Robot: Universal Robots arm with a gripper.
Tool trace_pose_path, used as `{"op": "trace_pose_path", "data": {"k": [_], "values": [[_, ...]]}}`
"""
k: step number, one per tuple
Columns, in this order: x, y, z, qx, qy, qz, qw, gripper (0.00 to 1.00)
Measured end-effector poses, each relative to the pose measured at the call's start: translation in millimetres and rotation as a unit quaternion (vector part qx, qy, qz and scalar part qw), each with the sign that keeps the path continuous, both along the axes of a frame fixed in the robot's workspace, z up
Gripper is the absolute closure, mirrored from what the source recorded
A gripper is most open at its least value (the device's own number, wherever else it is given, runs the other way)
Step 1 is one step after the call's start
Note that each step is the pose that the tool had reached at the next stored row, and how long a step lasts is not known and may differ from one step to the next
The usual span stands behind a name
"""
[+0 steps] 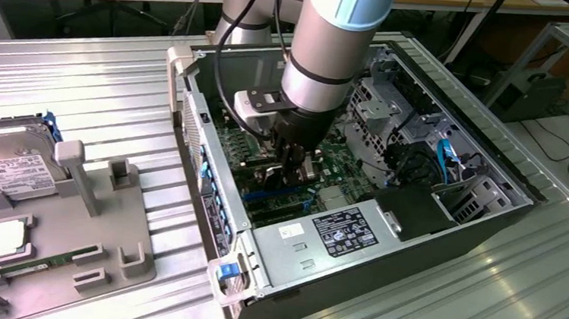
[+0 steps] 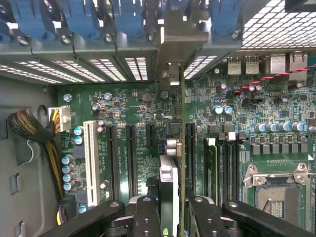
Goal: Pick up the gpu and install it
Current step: 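Insert the gpu into the slot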
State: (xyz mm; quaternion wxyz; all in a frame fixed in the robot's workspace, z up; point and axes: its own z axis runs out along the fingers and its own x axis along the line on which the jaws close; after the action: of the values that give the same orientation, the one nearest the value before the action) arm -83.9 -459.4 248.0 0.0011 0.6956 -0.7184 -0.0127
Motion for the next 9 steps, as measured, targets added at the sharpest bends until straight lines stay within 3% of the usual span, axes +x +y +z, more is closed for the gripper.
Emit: {"op": "trace_pose_path", "data": {"k": [9], "values": [[0.0,0.0,-1.4,0.0002,0.0000,0.000,1.0000,0.72]]}}
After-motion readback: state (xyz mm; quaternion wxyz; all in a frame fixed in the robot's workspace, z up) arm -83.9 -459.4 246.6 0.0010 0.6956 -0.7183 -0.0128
